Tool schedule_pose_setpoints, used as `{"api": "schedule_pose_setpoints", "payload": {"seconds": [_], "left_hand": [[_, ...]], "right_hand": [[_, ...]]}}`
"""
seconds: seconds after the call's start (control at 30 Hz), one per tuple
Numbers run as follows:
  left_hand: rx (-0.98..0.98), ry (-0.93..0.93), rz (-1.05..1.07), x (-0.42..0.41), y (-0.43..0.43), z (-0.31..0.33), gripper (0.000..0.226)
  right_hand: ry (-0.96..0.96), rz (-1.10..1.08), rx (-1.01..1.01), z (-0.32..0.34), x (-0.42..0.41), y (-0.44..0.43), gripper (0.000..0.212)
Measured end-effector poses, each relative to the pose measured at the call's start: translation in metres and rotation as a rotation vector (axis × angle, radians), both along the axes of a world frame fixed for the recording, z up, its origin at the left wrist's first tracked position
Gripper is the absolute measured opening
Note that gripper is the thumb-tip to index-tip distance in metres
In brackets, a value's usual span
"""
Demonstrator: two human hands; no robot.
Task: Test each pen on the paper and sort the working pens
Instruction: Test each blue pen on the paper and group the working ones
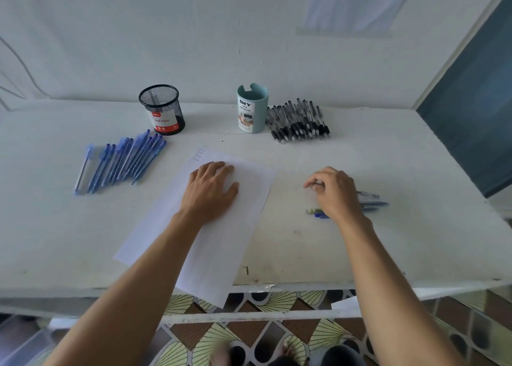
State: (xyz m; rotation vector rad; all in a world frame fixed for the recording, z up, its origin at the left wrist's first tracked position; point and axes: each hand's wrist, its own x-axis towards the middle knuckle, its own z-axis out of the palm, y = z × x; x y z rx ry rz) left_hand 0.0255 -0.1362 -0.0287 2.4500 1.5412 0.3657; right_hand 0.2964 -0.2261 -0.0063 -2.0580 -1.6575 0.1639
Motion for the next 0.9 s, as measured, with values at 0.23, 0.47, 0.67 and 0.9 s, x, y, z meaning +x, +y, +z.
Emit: {"api": "schedule_pose_setpoints", "payload": {"seconds": [0.23, 0.47, 0.67, 0.9], "left_hand": [[-0.017, 0.001, -0.003, -0.001, 0.001, 0.001, 0.053], [-0.082, -0.193, 0.031, -0.005, 0.004, 0.005, 0.040], [-0.124, -0.420, 0.204, -0.010, 0.001, 0.015, 0.039], [0.002, -0.402, 0.030, -0.016, -0.001, 0.003, 0.035]], "right_hand": [[-0.024, 0.269, 0.323, 0.027, -0.054, 0.037, 0.018], [0.445, 0.097, 0.145, 0.055, -0.094, 0.066, 0.023], [0.491, -0.066, -0.082, 0.010, -0.118, 0.067, 0.018], [0.458, -0.075, -0.073, 0.000, -0.120, 0.069, 0.021]]}}
